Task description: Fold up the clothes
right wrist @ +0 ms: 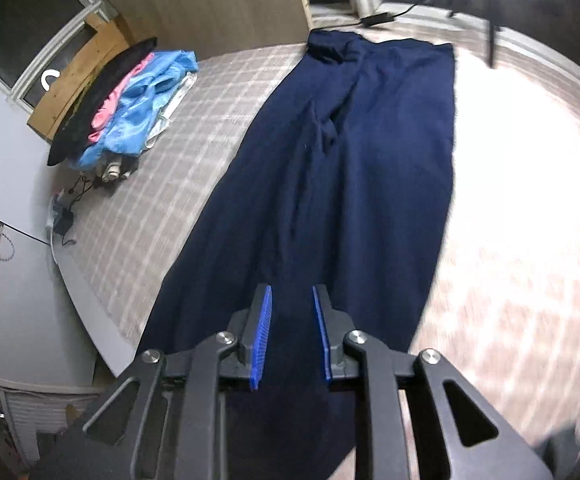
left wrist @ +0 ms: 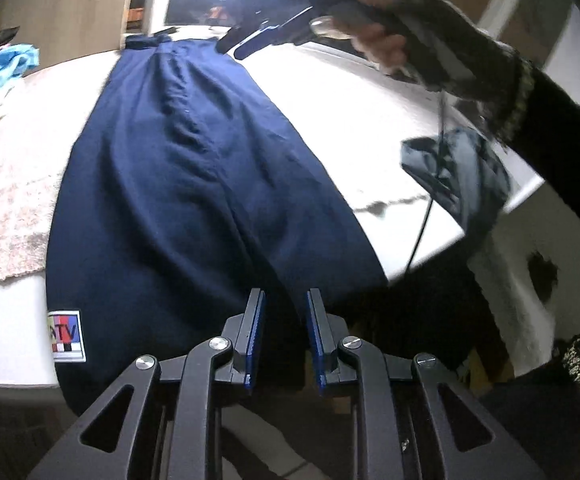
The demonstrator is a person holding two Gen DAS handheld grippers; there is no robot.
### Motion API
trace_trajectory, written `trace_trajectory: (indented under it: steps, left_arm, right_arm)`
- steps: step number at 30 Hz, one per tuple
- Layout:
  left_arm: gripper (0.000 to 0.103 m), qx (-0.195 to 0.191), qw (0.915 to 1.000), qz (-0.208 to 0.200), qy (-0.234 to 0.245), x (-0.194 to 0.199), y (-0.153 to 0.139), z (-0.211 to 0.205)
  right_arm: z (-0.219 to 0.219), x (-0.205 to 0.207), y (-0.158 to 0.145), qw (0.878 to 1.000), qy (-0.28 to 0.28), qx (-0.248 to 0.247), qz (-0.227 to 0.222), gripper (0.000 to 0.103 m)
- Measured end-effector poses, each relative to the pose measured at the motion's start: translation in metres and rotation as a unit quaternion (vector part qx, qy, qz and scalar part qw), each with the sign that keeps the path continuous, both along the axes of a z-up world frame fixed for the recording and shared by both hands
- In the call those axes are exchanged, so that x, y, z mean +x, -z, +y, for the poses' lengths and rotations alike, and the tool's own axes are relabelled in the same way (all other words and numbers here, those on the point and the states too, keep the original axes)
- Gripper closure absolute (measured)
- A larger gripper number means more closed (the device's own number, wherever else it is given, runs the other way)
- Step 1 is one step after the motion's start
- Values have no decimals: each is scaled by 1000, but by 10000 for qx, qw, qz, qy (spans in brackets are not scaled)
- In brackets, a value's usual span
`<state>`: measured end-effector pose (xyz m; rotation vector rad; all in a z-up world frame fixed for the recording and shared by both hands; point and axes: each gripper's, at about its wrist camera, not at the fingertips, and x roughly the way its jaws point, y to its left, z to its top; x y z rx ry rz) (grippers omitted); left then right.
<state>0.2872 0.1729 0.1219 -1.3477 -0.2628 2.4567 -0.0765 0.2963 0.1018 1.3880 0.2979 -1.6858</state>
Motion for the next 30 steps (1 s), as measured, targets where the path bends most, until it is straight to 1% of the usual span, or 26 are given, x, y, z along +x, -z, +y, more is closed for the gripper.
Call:
trace_trajectory:
  steps: [5, 9, 11, 12, 13, 15, 19, 20, 22, 23, 24, 25, 26, 28, 30]
  left_arm:
    - [83, -49, 9986, -176, -494, -8, 7, 5]
    - [83, -78, 9968, -281, -751, -15, 8, 7]
    - [83, -139, 9959, -332, -830, -19, 10, 9]
    - [83, -178, 9954, -362, -864, -21, 11, 10]
    - [83, -198, 9949, -390, -904, -23, 12, 10]
    - [83, -165, 9938, -425, -1014, -26, 12, 8]
    - [83, -101, 9903, -420, -1323, -26, 7, 0]
    - [83, -122, 9897, -444, -1354, -27, 9, -1]
    - [84, -164, 9890, -472, -1395, -30, 12, -2]
    - [86, -186, 9895, -437, -1362, -30, 12, 0]
    - [90, -206, 9900, -408, -1337, -30, 11, 1]
    - [103, -221, 9901, -394, -1327, -30, 10, 1]
    - [102, -236, 9903, -379, -1318, -29, 9, 1]
    - [102, -238, 9908, -327, -1294, -27, 1, 0]
    - [102, -230, 9913, -271, -1264, -24, -9, -1]
  right_arm:
    - [-45, -26, 32, 9983, -492, 319, -53, 80]
    - [-63, -37, 47, 9966, -666, 445, -210, 80]
    - [-66, -40, 49, 9959, -733, 460, -254, 80]
    - [-67, -40, 48, 9956, -790, 442, -260, 78]
    - [-69, -40, 47, 9951, -849, 435, -249, 72]
    - [-72, -40, 46, 9944, -931, 453, -193, 63]
    - [-78, -38, 45, 9935, -1029, 483, -49, 63]
    - [-80, -38, 46, 9932, -1042, 526, 17, 63]
    - [-83, -37, 50, 9919, -1095, 629, 102, 63]
    - [-82, -37, 49, 9920, -1110, 593, 93, 64]
    - [-82, -37, 49, 9920, -1126, 557, 85, 73]
    - [-82, -37, 49, 9921, -1141, 520, 76, 94]
    - [-81, -36, 48, 9921, -1157, 484, 68, 98]
    - [-80, -36, 45, 9920, -1200, 393, 60, 98]
    - [-75, -35, 36, 9917, -1261, 237, 75, 99]
